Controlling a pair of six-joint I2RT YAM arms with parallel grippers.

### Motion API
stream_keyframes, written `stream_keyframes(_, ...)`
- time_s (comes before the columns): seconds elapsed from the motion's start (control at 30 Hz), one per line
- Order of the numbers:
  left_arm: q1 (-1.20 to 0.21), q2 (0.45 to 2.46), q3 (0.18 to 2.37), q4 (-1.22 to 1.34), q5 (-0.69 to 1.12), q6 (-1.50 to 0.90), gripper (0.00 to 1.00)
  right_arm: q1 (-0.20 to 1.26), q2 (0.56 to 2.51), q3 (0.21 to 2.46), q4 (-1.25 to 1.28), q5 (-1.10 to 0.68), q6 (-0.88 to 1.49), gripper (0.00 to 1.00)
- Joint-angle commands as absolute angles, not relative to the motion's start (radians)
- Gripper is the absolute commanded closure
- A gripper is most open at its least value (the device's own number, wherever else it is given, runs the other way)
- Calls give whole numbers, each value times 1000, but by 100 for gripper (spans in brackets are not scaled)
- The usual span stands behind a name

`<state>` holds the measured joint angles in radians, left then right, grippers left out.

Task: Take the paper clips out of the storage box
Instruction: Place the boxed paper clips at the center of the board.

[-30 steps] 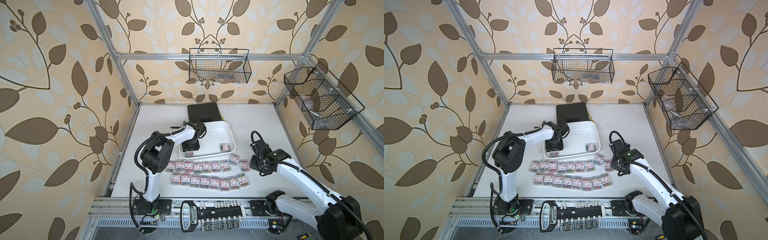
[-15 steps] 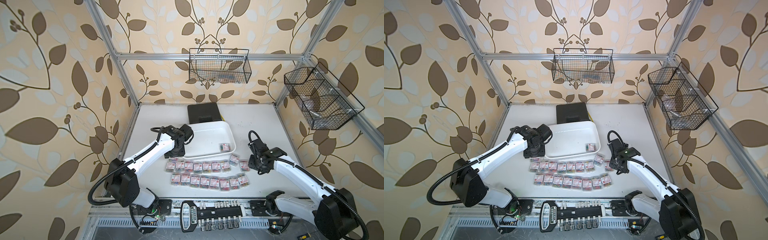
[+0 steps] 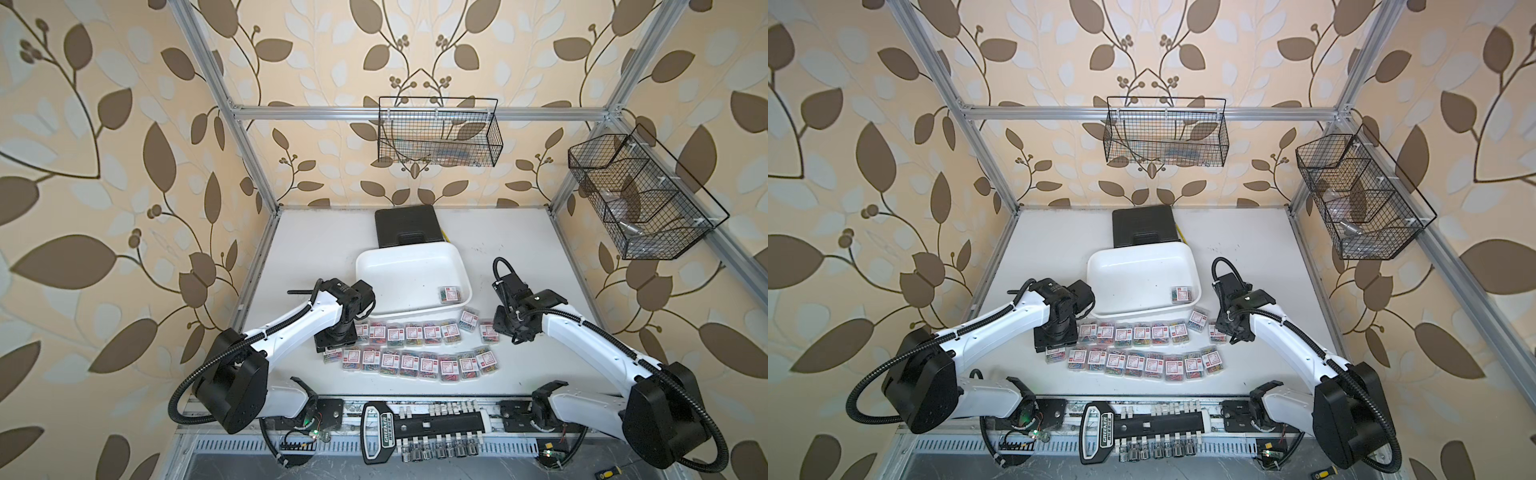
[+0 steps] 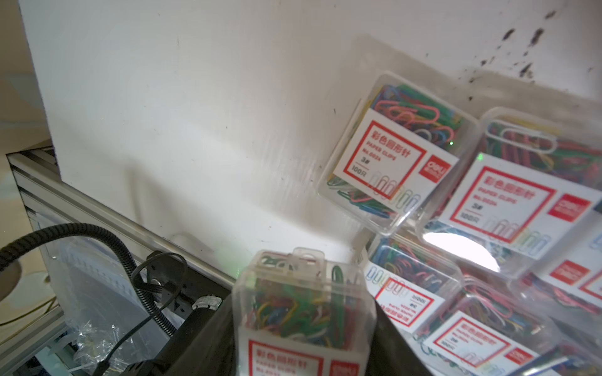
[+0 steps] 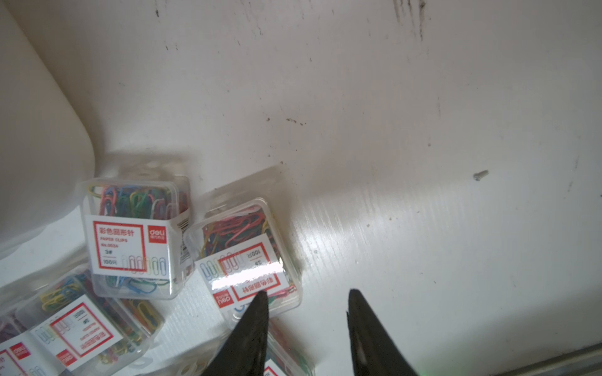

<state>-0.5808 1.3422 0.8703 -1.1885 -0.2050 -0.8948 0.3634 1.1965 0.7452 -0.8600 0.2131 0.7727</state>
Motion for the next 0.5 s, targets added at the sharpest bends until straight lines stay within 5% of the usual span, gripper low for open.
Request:
stream_keyframes(0.0, -575, 1321, 832, -1173, -179, -960, 60, 360, 1191, 765, -875, 219, 773, 58)
stream_keyframes(0.47, -574, 1404, 753, -1041, -244, -1025, 60, 360, 1162, 753, -894, 221, 776, 58)
